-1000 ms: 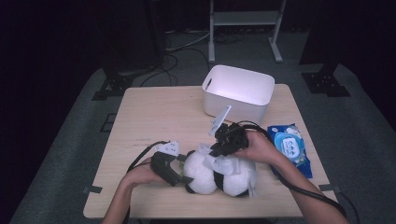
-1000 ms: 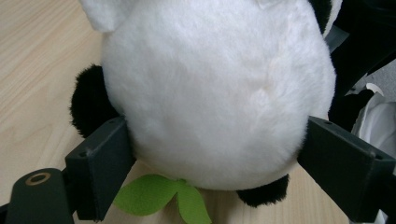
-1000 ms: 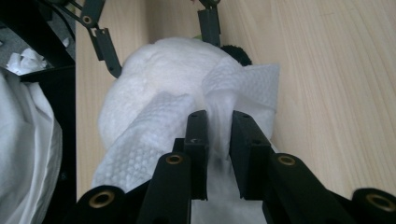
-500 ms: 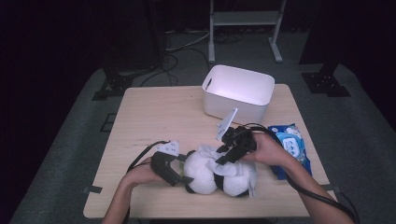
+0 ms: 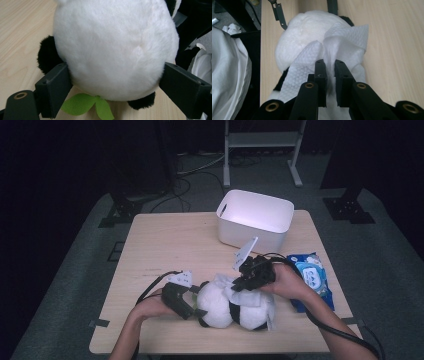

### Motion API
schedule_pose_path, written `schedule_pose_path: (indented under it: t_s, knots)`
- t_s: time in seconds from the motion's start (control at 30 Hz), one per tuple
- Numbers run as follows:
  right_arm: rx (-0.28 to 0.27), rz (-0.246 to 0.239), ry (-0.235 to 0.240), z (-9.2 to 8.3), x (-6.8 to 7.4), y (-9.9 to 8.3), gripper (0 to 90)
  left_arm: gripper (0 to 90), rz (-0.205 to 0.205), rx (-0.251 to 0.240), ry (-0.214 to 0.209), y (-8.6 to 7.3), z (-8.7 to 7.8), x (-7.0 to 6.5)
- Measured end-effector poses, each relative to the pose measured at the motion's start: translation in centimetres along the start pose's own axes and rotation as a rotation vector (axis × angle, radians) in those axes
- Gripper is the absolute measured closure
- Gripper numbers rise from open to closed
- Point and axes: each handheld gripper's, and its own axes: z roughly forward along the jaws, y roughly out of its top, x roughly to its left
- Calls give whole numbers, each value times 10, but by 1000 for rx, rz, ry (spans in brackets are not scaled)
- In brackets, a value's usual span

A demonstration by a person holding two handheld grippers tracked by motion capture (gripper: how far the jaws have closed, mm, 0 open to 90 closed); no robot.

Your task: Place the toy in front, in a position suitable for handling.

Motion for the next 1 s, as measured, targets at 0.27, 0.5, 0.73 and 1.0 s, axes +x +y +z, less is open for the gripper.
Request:
schedule_pose_path:
  t_s: [0.27, 0.5, 0.73, 1.0]
  knots:
    - [-51, 79, -52, -36, -1, -35, 809, 114, -4, -3, 0, 0, 0, 0]
    - [-100, 119, -55, -42, 1, -60, 808, 115, 3, -10, 6, 2, -3, 1]
    - [-135, 137, -49, -38, 0, -67, 809, 116, -1, -14, 7, 2, -2, 1]
    - [-123, 115, -36, -29, -2, -47, 815, 117, -1, -9, 4, 3, -2, 0]
